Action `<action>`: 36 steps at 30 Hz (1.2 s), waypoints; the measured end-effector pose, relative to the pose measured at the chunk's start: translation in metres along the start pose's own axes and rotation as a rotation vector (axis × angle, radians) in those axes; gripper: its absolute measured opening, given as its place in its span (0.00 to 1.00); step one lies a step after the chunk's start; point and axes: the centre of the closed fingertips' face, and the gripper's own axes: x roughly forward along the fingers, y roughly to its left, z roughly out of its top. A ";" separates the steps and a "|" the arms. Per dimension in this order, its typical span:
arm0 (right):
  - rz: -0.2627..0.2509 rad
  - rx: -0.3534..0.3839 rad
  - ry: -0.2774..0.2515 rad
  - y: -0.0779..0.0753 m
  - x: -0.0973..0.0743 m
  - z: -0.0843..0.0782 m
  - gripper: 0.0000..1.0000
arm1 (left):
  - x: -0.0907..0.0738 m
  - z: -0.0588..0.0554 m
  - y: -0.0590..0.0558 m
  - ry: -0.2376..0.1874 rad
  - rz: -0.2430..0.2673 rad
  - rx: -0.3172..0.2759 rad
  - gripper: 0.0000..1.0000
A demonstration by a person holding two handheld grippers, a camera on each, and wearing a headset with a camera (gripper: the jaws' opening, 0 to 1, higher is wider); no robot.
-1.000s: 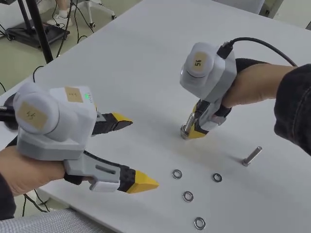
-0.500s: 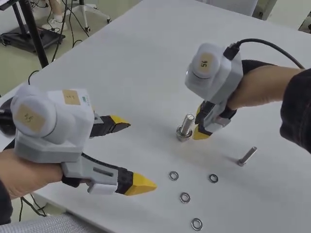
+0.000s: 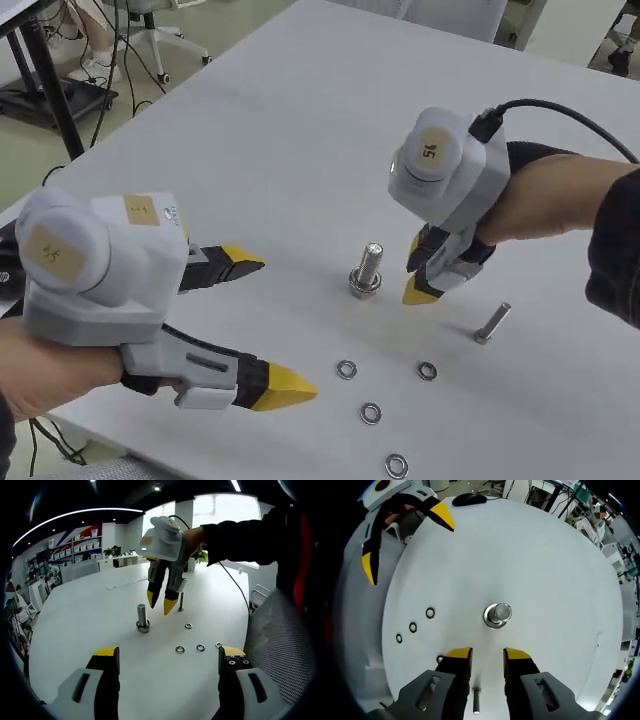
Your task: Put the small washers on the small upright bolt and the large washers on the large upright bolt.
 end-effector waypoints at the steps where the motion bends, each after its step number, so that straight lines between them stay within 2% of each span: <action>1: -0.002 0.001 -0.001 0.001 -0.001 -0.001 0.26 | 0.000 0.000 0.000 0.000 -0.001 0.002 0.81; 12: -0.016 0.034 -0.025 0.023 -0.012 -0.009 0.26 | 0.001 0.006 -0.006 0.001 -0.020 0.028 0.80; 22: -0.002 0.067 -0.039 0.043 -0.012 -0.018 0.25 | 0.001 0.012 -0.012 0.002 -0.040 0.049 0.80; 36: 0.011 0.112 -0.048 0.066 -0.007 -0.028 0.25 | -0.001 0.014 -0.021 0.005 -0.061 0.064 0.80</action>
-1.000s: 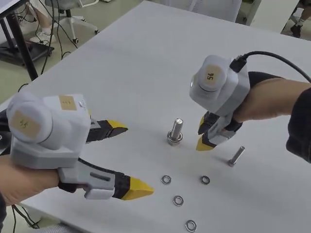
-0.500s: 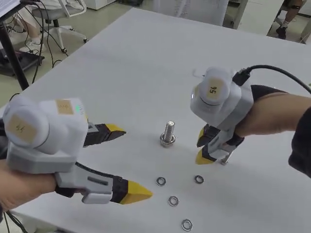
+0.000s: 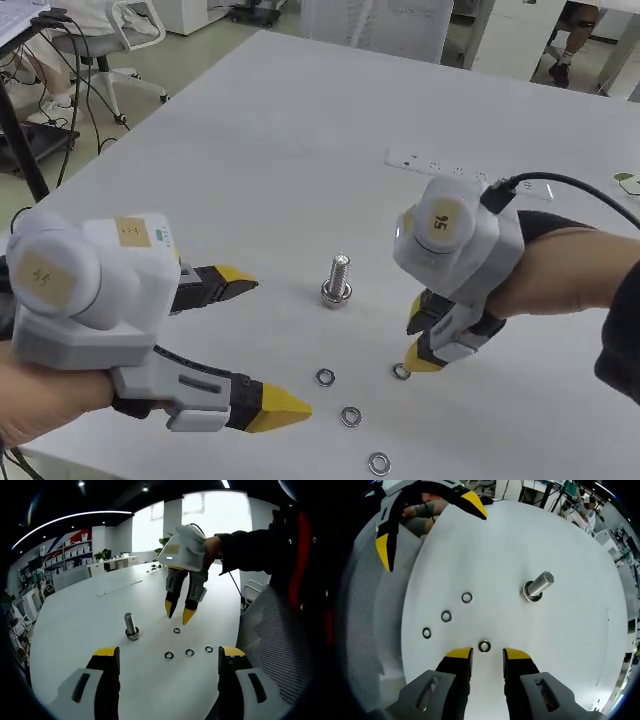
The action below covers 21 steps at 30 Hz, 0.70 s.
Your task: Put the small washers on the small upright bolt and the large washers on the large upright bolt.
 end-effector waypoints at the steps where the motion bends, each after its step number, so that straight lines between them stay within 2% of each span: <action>1: -0.001 0.003 0.000 0.001 0.000 -0.001 0.25 | 0.000 0.000 -0.001 0.001 -0.002 0.002 0.80; 10: 0.006 0.027 0.002 0.008 0.006 -0.008 0.25 | 0.002 0.002 -0.007 0.006 -0.021 0.015 0.80; 21: 0.019 0.019 0.021 0.005 0.019 -0.007 0.22 | 0.003 0.000 -0.008 0.010 -0.025 0.009 0.80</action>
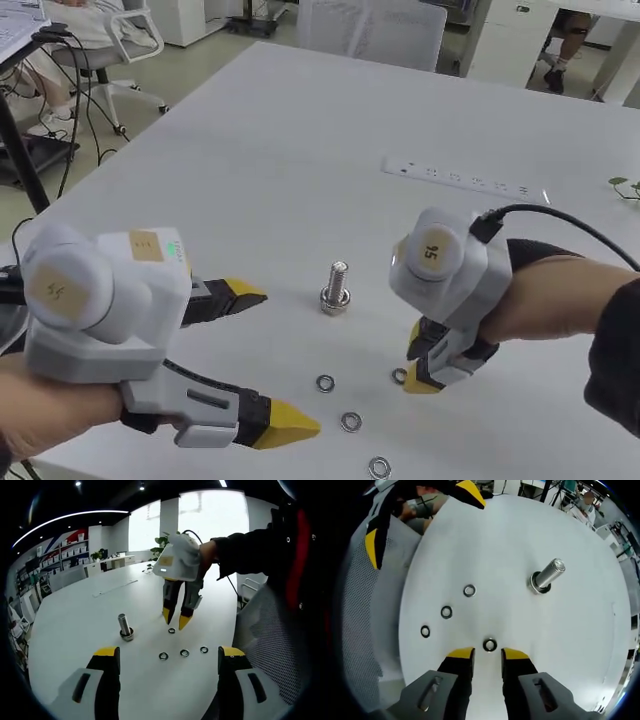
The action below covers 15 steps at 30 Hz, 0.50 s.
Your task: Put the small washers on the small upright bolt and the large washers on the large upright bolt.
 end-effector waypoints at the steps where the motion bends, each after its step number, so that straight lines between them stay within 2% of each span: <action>1: 0.001 -0.005 0.004 0.000 0.001 0.000 0.22 | 0.000 0.000 0.000 0.001 -0.001 0.000 0.80; 15: 0.012 -0.040 0.024 -0.001 0.009 0.001 0.20 | 0.000 -0.002 0.001 -0.001 0.000 -0.010 0.79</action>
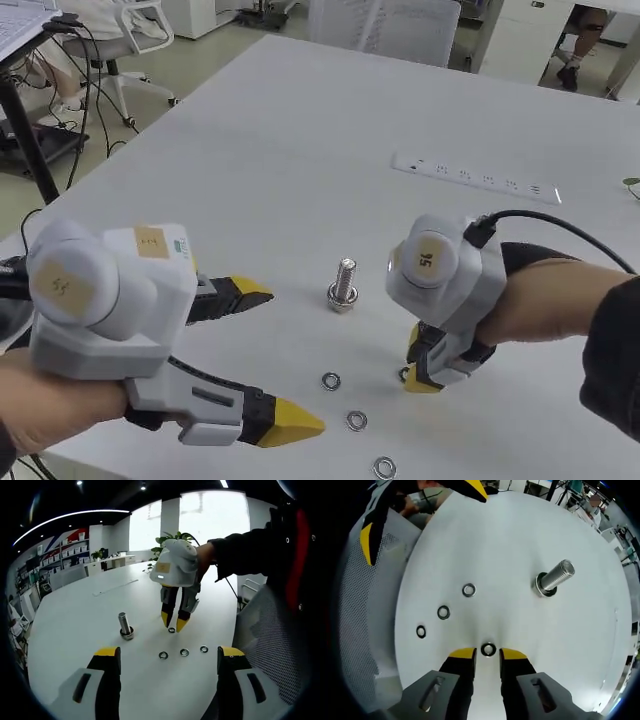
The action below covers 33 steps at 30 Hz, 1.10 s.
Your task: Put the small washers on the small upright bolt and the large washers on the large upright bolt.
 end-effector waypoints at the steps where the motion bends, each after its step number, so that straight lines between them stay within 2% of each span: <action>1: 0.000 0.000 0.002 0.000 0.000 0.000 0.19 | 0.000 0.000 0.000 0.000 0.001 0.000 0.79; 14: 0.001 -0.002 0.005 -0.003 0.002 -0.002 0.15 | 0.001 0.000 0.000 -0.005 0.004 -0.004 0.78; 33: -0.004 0.003 0.018 -0.002 0.002 -0.002 0.13 | -0.001 0.000 0.000 -0.009 0.009 -0.005 0.78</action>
